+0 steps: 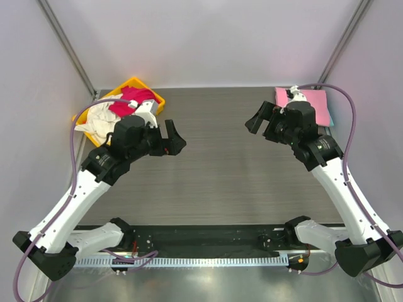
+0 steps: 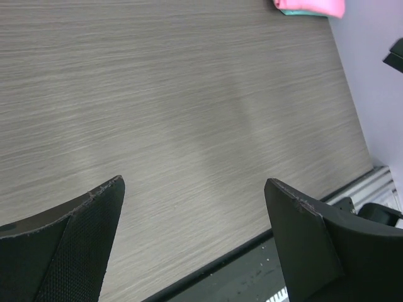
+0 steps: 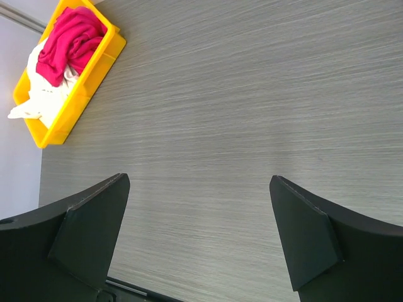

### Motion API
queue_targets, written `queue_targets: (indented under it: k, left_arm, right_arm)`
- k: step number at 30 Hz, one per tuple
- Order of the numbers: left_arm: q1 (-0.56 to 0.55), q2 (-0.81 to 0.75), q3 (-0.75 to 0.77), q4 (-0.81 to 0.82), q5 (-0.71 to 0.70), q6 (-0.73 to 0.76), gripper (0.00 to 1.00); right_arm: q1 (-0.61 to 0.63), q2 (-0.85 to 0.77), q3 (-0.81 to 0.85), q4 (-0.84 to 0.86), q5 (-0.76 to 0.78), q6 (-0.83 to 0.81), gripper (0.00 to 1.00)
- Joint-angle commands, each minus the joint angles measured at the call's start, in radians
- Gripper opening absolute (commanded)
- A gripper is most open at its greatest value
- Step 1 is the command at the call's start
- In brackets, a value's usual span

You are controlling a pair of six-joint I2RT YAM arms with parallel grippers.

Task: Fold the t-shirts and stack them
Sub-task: Grab the tshirt from the pile

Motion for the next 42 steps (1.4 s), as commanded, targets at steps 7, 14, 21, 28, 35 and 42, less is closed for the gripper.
queue_targets:
  k: [7,14,21,28,35,42]
  left_arm:
    - [0.124,0.217,0.192,-0.075,-0.121,0.056,0.95]
    - [0.551,0.538,0.470,-0.190,-0.186,0.042,0.83]
    - [0.788,0.726,0.430,-0.071,-0.093,0.010,0.70]
    - [0.854,0.937,0.492,0.000,0.015,0.062,0.62]
    - [0.859,1.097,0.601,0.008,-0.036,0.079,0.63]
    - [0.860,1.217,0.665,0.015,-0.016,0.095,0.60]
  right_arm:
    - [0.002,-0.003,-0.056,0.088,-0.063,0.056,1.00]
    - [0.001,0.024,-0.084,0.127,-0.089,0.065,1.00]
    - [0.002,0.036,-0.070,0.151,-0.149,0.077,1.00]
    - [0.001,0.033,-0.073,0.165,-0.194,0.036,1.00]
    - [0.001,0.043,-0.067,0.168,-0.186,0.027,1.00]
    - [0.001,0.065,-0.072,0.177,-0.188,0.034,1.00]
